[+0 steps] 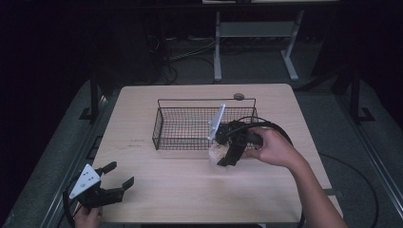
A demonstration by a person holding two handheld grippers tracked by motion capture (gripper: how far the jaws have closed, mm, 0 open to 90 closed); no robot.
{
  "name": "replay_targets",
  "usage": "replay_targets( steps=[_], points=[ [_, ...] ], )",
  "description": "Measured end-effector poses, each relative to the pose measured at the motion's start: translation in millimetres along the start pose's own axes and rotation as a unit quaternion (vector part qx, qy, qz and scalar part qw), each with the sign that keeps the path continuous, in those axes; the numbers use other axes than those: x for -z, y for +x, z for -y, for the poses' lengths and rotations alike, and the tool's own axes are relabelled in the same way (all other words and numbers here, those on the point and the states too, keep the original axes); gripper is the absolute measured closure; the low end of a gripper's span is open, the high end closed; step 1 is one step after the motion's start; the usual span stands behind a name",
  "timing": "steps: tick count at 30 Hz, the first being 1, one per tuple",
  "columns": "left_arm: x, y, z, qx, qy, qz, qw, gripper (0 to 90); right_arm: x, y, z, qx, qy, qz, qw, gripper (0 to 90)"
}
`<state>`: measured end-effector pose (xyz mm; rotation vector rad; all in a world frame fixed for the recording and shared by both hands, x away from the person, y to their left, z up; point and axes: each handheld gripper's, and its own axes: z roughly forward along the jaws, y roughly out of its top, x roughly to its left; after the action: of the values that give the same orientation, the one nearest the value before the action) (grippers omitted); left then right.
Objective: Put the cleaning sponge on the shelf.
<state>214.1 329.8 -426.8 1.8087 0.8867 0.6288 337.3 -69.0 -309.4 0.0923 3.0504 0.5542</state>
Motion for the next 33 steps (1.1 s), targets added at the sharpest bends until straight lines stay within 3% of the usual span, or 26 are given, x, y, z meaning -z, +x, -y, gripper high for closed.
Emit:
replay_targets(
  steps=[4,21,33],
  points=[
    [-0.8,-0.5,-0.1,0.001,0.0,0.002,1.0,14.1,4.8,-2.1,-2.4,0.004,0.008,0.012,0.9999,27.6],
    [-2.2,-2.3,-0.6,-0.004,0.002,0.006,1.0,14.1,22.8,-19.8,-19.1,0.012,0.014,0.013,0.9997,27.6],
    [-1.3,-1.7,-0.6,-0.002,0.0,0.005,1.0,14.1,31.1,-41.6,-24.8,-0.004,0.018,0.008,0.9998,27.6]
  ],
)
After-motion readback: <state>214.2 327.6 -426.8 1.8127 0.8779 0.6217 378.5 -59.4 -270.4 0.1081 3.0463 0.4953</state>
